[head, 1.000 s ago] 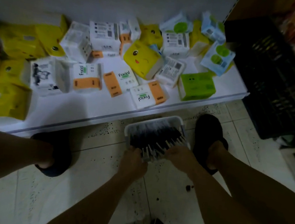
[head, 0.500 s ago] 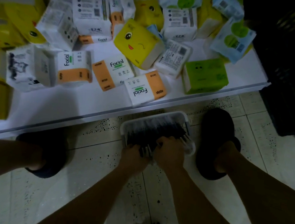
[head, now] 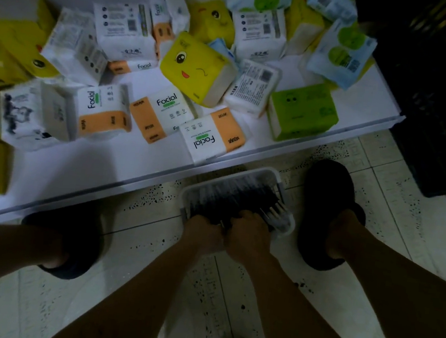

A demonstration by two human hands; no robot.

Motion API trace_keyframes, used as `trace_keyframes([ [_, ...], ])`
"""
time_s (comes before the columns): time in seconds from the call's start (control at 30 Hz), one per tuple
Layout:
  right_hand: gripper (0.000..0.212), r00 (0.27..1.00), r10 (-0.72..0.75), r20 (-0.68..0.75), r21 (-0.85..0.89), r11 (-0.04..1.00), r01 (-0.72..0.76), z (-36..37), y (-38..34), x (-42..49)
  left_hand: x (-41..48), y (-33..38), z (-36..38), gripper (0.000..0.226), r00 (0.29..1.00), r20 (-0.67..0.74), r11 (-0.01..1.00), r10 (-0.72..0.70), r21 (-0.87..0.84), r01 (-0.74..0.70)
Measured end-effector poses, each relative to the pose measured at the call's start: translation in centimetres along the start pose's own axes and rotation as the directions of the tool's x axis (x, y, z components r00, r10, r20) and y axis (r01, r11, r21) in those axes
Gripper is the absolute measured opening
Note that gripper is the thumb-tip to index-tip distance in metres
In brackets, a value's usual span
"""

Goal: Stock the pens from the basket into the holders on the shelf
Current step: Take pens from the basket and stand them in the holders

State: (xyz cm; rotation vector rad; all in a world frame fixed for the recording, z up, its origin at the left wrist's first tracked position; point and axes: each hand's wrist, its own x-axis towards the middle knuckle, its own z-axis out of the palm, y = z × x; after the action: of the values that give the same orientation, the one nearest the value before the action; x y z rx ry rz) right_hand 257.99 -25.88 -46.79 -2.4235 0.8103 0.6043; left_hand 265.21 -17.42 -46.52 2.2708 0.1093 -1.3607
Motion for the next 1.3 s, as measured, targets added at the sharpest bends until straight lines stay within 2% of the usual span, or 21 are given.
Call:
trace_keyframes([
  [0.07,0.030,1.000,0.028,-0.010,0.050,0.998,-0.027,-0.2,-0.1,0.1,-0.2,-0.1,-0.5,0.024,0.999,-0.026,0.995,-0.040,-0.090,0.037],
  [0.2,0.020,0.986,0.167,-0.001,0.141,0.976,-0.165,-0.4,0.4,0.2,-1.2,-1.5,-1.6,0.015,0.984,-0.177,0.989,0.027,-0.136,-0.051],
  [0.33,0.015,0.967,0.254,-0.016,0.391,0.892,-0.228,-0.6,0.9,-0.2,-2.3,-2.8,-2.6,0.008,0.981,-0.186,0.977,0.061,-0.190,-0.097],
  [0.37,0.014,0.967,0.253,0.007,0.446,0.865,-0.230,-0.8,0.8,-0.4,-2.7,-3.0,-2.8,0.011,0.983,-0.169,0.970,0.069,-0.219,-0.105],
  [0.47,0.004,0.979,0.196,0.058,0.527,0.827,-0.197,-1.3,0.7,-1.2,-4.0,-3.7,-3.6,0.043,0.987,-0.108,0.940,0.122,-0.307,-0.150],
  [0.57,0.014,0.974,0.207,0.089,0.545,0.809,-0.221,-1.8,0.6,-2.5,-5.7,-4.2,-4.7,0.069,0.979,-0.062,0.902,0.193,-0.381,-0.202],
  [0.63,0.016,0.973,0.216,0.075,0.570,0.791,-0.220,-2.3,0.3,-3.6,-7.0,-4.5,-5.4,0.073,0.971,-0.039,0.896,0.237,-0.379,-0.234],
  [0.73,0.016,0.978,0.209,0.010,0.599,0.782,-0.173,-3.7,-0.7,-5.1,-8.9,-4.7,-6.8,0.055,0.963,-0.018,0.893,0.269,-0.370,-0.256],
  [0.8,0.011,0.985,0.170,-0.030,0.569,0.813,-0.123,-4.6,-1.9,-5.9,-10.3,-4.6,-7.7,0.046,0.957,-0.022,0.887,0.289,-0.369,-0.276],
  [0.83,0.016,0.987,0.148,-0.059,0.530,0.843,-0.095,-5.2,-2.6,-6.2,-11.0,-4.6,-8.2,0.044,0.954,-0.041,0.885,0.298,-0.363,-0.292],
  [0.9,0.027,0.983,0.100,-0.153,0.471,0.882,-0.017,-6.4,-4.2,-7.0,-12.4,-4.4,-8.9,0.033,0.936,-0.119,0.873,0.332,-0.336,-0.353],
  [0.97,0.028,0.963,0.035,-0.267,0.472,0.876,0.100,-7.8,-5.7,-8.2,-13.7,-4.0,-9.7,0.022,0.903,-0.220,0.845,0.369,-0.324,-0.425],
  [1.07,0.025,0.920,-0.051,-0.390,0.462,0.853,0.243,-9.8,-7.7,-10.0,-15.7,-3.3,-11.2,0.020,0.838,-0.337,0.757,0.429,-0.372,-0.537],
  [1.13,0.024,0.904,-0.065,-0.422,0.513,0.805,0.298,-11.0,-9.4,-11.4,-17.2,-2.5,-12.3,0.018,0.808,-0.356,0.681,0.470,-0.436,-0.588],
  [1.2,0.026,0.889,-0.052,-0.455,0.603,0.716,0.351,-12.1,-11.2,-12.7,-18.9,-1.6,-13.3,0.013,0.785,-0.358,0.614,0.505,-0.490,-0.619],
  [1.3,0.015,0.874,-0.035,-0.485,0.753,0.492,0.438,-14.2,-13.8,-14.9,-21.4,-0.1,-14.9,0.011,0.746,-0.409,0.555,0.525,-0.500,-0.665],
])
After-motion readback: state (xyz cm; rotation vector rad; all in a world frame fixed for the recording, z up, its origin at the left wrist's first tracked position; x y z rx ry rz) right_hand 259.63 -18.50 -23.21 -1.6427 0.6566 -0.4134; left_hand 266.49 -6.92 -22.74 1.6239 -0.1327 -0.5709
